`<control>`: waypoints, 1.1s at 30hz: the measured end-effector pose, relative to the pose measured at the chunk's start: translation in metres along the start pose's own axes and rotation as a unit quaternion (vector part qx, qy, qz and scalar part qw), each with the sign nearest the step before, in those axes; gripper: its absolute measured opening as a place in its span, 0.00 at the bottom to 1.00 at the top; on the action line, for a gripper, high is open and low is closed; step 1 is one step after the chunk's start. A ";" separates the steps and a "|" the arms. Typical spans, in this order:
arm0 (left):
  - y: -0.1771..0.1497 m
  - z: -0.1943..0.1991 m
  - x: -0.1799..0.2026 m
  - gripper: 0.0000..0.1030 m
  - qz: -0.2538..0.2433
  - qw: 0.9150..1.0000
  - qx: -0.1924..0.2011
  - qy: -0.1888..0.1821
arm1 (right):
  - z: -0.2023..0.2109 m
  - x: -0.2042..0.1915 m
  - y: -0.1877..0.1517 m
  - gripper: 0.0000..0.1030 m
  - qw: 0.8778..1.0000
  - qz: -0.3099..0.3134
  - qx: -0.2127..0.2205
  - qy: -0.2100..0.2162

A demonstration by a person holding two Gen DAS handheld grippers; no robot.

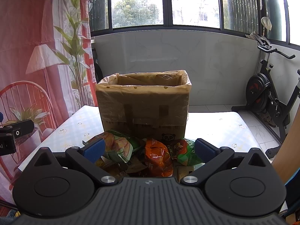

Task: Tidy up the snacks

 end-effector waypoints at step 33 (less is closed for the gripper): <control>-0.003 0.000 -0.002 1.00 0.002 1.000 -0.001 0.000 | -0.002 0.000 -0.001 1.00 1.000 -0.001 -0.003 0.001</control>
Point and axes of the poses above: each gripper's, at about its wrist camera, not at the fingertips, and z roughly against the way its jaws point, x to its right, y to its top, the point moved 6 cm from there along -z, roughly the way its jaws point, and after that the axes turned 11 degrees about z, right-handed, at the moved point
